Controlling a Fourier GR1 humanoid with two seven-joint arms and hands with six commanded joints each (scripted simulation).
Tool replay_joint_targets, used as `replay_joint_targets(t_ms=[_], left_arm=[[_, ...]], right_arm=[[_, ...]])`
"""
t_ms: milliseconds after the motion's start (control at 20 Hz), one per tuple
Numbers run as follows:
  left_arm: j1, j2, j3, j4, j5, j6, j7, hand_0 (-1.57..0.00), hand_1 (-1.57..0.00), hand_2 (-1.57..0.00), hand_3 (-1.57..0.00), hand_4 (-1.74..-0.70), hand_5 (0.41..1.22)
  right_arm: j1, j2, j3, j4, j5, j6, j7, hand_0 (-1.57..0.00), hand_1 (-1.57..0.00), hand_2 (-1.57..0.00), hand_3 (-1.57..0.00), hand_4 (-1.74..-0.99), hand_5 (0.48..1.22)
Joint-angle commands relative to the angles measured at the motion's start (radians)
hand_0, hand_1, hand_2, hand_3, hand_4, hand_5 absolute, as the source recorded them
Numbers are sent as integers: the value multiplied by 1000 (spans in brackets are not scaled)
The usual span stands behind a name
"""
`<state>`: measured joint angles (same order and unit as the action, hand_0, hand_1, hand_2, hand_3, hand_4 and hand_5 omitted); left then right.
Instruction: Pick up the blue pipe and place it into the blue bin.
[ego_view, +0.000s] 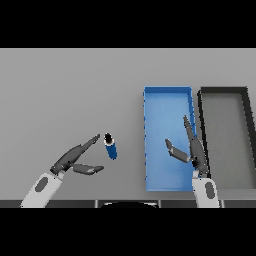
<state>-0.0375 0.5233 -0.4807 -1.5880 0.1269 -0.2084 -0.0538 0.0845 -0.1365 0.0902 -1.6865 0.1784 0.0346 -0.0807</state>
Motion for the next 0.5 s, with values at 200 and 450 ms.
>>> replay_joint_targets(t_ms=[200, 450], left_arm=[[-63, -109, -28, 82, -39, 31, -27, 1, 1, 1, 1, -1152, 460], [-125, -187, -50, 186, -88, 54, -39, 1, 1, 1, 1, -1098, 448]], right_arm=[[2, -6, -8, 0, -1, -1, 5, 1, 1, 1, 1, -1201, 620], [7, -6, -10, 2, 1, -4, -12, 1, 1, 1, 1, -1215, 637]])
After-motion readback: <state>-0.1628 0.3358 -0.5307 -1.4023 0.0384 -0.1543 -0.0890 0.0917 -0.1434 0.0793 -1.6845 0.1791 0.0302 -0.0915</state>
